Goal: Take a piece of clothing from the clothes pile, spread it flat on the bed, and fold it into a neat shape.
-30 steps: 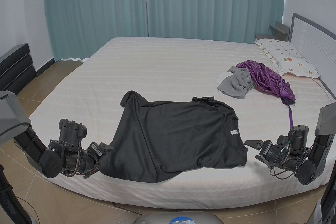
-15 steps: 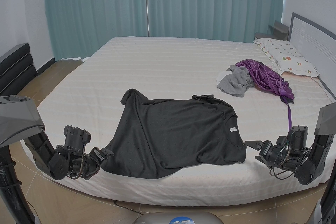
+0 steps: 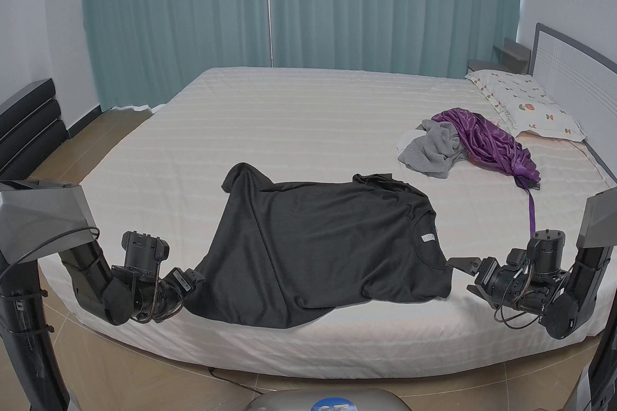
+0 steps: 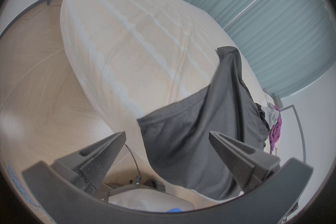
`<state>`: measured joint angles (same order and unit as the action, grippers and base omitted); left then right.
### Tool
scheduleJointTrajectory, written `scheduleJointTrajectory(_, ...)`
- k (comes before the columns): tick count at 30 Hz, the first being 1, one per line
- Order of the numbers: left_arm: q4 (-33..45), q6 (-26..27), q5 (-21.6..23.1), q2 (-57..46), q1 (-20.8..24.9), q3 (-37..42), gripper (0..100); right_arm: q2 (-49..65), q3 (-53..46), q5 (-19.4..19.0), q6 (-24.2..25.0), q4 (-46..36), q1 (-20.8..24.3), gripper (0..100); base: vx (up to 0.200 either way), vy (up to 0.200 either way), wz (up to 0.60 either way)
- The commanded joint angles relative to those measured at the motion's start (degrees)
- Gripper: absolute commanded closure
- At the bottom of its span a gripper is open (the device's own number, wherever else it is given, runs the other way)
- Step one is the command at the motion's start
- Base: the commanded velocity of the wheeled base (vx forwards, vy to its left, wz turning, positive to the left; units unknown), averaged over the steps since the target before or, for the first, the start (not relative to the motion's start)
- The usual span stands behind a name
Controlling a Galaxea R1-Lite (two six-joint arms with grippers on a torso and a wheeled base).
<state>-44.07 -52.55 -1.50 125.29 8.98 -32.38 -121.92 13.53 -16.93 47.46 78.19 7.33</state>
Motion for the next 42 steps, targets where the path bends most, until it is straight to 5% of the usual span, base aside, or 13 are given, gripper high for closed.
scheduleJointTrajectory(1,-0.1,1.2,-1.9,3.4,-0.3,-2.4,0,-0.6,0.3,0.1,0.0,0.0,0.1,0,0.000,0.000,0.00)
scheduleJointTrajectory(2,-0.1,1.8,-2.2,3.6,-0.4,-2.6,100,-0.7,0.3,0.1,0.0,0.0,0.1,0,0.000,0.000,0.00)
scheduleJointTrajectory(18,1.0,3.5,-4.3,-7.5,-2.3,2.8,100,-0.8,-0.1,0.3,0.0,0.1,0.0,0,0.000,0.000,0.00)
scheduleJointTrajectory(29,9.7,5.1,-4.4,-12.8,-2.5,1.4,100,-0.9,-0.3,0.5,-0.4,0.0,-0.1,0,0.000,0.000,0.00)
scheduleJointTrajectory(42,10.0,4.7,-4.3,-11.6,-2.8,0.3,100,-4.6,0.4,0.8,-0.8,-1.4,1.3,0,0.000,0.000,0.00)
